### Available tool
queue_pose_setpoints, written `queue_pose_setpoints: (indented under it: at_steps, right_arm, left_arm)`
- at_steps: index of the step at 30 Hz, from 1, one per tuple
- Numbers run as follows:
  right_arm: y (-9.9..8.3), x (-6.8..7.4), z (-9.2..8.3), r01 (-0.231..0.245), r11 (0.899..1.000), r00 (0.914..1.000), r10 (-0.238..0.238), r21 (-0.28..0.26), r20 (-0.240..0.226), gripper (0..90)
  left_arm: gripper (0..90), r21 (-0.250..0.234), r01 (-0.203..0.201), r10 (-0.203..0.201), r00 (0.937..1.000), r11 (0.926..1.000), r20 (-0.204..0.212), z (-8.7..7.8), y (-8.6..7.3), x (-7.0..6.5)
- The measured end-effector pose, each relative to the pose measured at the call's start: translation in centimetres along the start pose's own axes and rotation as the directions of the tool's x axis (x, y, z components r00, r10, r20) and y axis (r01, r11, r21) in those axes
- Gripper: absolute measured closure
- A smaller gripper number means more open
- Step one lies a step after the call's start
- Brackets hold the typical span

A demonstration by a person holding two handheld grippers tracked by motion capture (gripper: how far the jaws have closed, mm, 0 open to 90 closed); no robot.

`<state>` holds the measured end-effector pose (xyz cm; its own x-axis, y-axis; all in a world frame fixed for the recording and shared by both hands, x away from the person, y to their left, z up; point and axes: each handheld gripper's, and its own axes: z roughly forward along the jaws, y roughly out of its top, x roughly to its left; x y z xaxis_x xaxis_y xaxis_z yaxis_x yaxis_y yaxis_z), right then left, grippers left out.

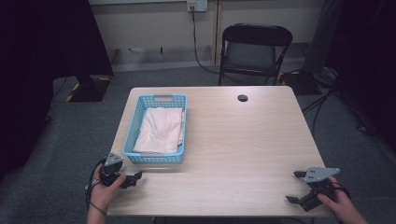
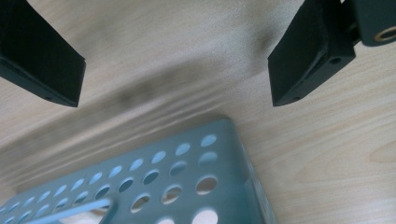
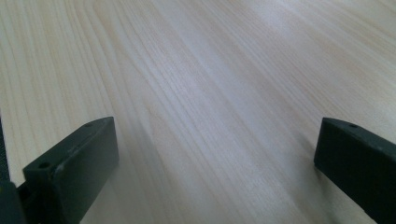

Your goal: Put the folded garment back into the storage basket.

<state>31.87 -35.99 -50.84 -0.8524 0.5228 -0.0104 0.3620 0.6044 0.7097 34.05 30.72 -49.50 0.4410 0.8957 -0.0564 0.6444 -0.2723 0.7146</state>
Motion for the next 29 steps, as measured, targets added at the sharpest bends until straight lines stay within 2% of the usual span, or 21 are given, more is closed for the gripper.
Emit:
queue_pose_setpoints:
  at_steps: [6,13,19,23,29]
  right_arm:
    - [0.0,0.0,0.0,0.000,1.000,1.0000,0.000,0.000,0.000,0.0]
    - [0.0,0.0,0.0,0.000,1.000,1.0000,0.000,0.000,0.000,0.0]
    - [0.0,0.0,0.0,0.000,1.000,1.0000,0.000,0.000,0.000,0.0]
    - [0.0,0.0,0.0,0.000,1.000,1.0000,0.000,0.000,0.000,0.0]
    - [0.0,0.0,0.0,0.000,1.000,1.0000,0.000,0.000,0.000,0.0]
  left_arm:
    - [3.6,0.011,-0.018,0.019,0.9997,0.9998,-0.015,0.3,-0.1,-0.1]
    - [3.8,0.033,-0.061,0.062,0.9977,0.9976,-0.029,0.7,-0.3,-0.3]
    - [2.5,0.036,-0.063,0.063,0.9979,0.9974,-0.016,1.0,-0.5,-0.4]
    - [0.0,0.007,-0.065,0.065,0.9979,0.9979,-0.010,1.2,-0.8,-0.6]
    - [0.0,0.006,-0.066,0.066,0.9978,0.9978,-0.008,1.2,-0.8,-0.6]
